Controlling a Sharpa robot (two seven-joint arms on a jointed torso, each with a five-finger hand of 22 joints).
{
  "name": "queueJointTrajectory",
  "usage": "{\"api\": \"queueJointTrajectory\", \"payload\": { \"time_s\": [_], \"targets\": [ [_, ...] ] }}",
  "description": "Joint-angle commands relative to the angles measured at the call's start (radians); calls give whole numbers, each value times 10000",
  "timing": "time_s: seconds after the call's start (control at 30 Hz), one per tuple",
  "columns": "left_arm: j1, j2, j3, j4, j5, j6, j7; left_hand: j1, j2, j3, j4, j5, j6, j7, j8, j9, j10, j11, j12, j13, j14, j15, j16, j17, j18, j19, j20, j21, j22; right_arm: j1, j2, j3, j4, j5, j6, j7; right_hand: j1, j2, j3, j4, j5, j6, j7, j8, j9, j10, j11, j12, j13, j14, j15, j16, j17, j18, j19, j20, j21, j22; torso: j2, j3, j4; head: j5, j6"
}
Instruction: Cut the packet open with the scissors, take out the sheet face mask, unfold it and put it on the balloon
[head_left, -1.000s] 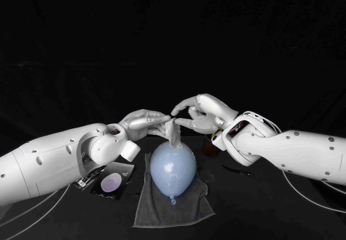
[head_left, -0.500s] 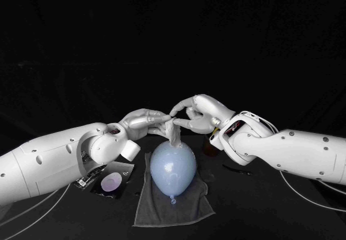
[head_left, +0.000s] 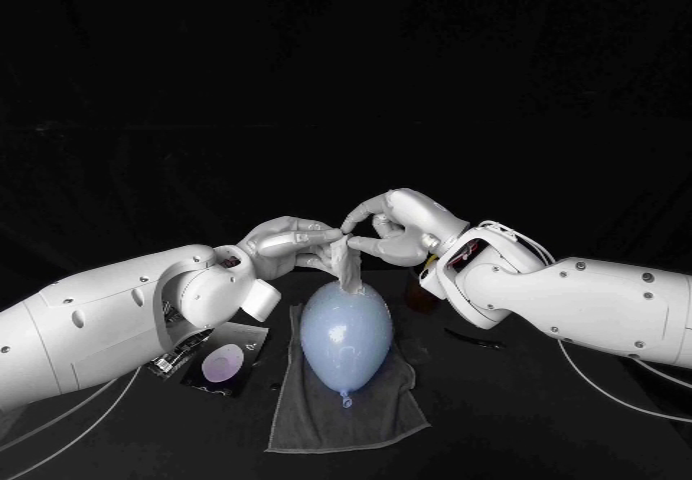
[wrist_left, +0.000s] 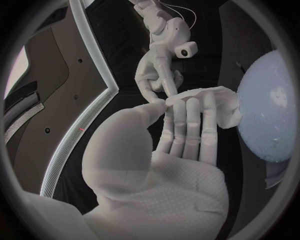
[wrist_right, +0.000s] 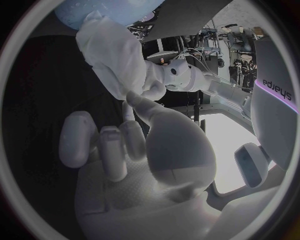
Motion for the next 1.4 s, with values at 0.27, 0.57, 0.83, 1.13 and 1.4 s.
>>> {"api": "queueJointTrajectory", "payload": {
  "time_s": [0.27,0.57,0.83,1.13,1.4],
  "targets": [
    [5,9,11,32,129,104,211,-93,115,423,-517,29,-14,-66,58,27,-30,-23,58,25,-48,-10,54,14,148,-142,7,123,58,-4,35,6,11,-221,268,-154,171,91,40,32,-14,250,-64,24,24,65,-71,42,1158,1044,-133,45,2635,-125,52,-84,20,1675,1,-6,10,-38,11],
    [5,9,11,27,140,96,225,-118,123,442,-547,29,-16,-67,61,29,-36,-23,61,32,-51,-10,58,14,148,-165,7,155,80,-4,44,6,8,-128,16,61,211,306,17,149,-21,662,-203,212,125,150,-185,155,1236,1044,-225,45,2635,-157,129,-160,184,1722,-1,-1,4,-78,20],
    [5,4,11,22,138,71,223,-137,128,461,-581,29,-20,-66,63,30,-43,-24,63,37,-55,-10,60,13,148,-188,7,187,102,-4,25,7,4,168,-472,389,196,477,-52,294,-20,834,-353,475,318,322,-316,394,1415,1044,-339,45,2635,-195,221,-259,374,1775,-3,0,1,-65,18],
    [5,1,11,21,122,26,238,-144,129,467,-595,28,-22,-65,64,31,-45,-24,64,40,-57,-10,62,13,148,-197,6,201,111,-4,24,7,10,235,-593,408,213,534,27,324,-18,848,-415,664,461,462,-377,623,1594,1044,-397,45,2635,-215,267,-318,467,1801,5,-3,5,-59,-11],
    [5,2,11,38,-103,-292,401,-131,151,440,-684,27,-45,-40,67,43,-45,-25,82,60,-45,-14,92,22,151,-232,-2,314,185,-4,-19,7,11,125,-552,246,216,560,76,331,-19,838,-428,717,501,495,-390,679,1640,1044,-411,45,2635,-223,283,-334,502,1811,4,-13,0,-52,-32]
  ]
}}
